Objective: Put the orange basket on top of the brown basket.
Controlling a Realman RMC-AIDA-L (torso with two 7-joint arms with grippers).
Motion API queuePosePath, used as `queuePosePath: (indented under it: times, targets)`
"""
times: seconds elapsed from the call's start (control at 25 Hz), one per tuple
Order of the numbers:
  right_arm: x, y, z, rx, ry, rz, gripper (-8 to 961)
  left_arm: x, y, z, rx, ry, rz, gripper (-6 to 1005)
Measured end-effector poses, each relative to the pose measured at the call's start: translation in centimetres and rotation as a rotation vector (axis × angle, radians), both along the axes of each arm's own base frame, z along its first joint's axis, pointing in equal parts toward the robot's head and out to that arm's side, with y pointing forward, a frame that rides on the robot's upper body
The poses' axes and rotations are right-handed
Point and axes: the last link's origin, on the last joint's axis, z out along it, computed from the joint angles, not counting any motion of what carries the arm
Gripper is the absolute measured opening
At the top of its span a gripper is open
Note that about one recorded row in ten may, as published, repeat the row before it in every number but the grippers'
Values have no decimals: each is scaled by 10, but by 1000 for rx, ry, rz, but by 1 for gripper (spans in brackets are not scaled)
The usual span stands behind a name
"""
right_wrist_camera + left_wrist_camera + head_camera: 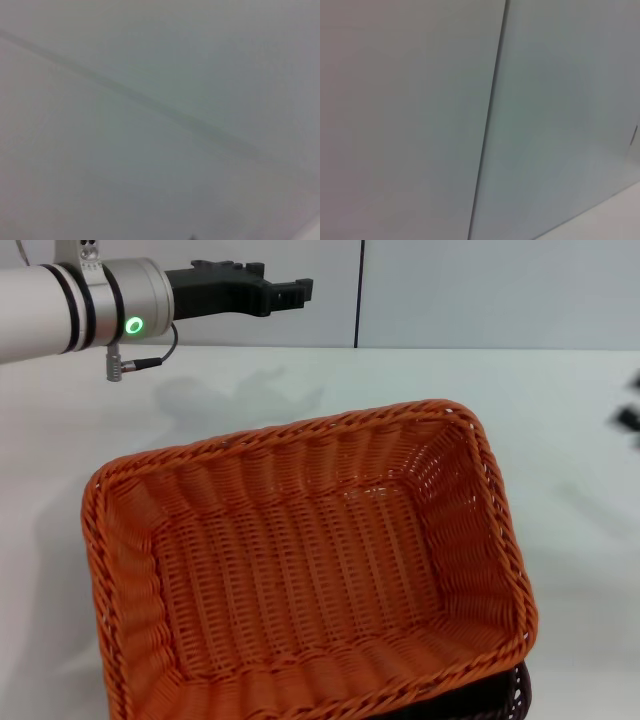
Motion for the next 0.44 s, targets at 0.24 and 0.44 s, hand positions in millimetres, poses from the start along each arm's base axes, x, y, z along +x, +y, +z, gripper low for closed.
queuePosePath:
  times: [0.24, 0.44]
  targets:
    - [46, -15, 59, 409, -177, -128, 833, -3, -2, 5, 34, -54, -5, 766]
    - [71, -14, 75, 697, -414, -266, 833, -10, -6, 11, 86, -150, -4, 766]
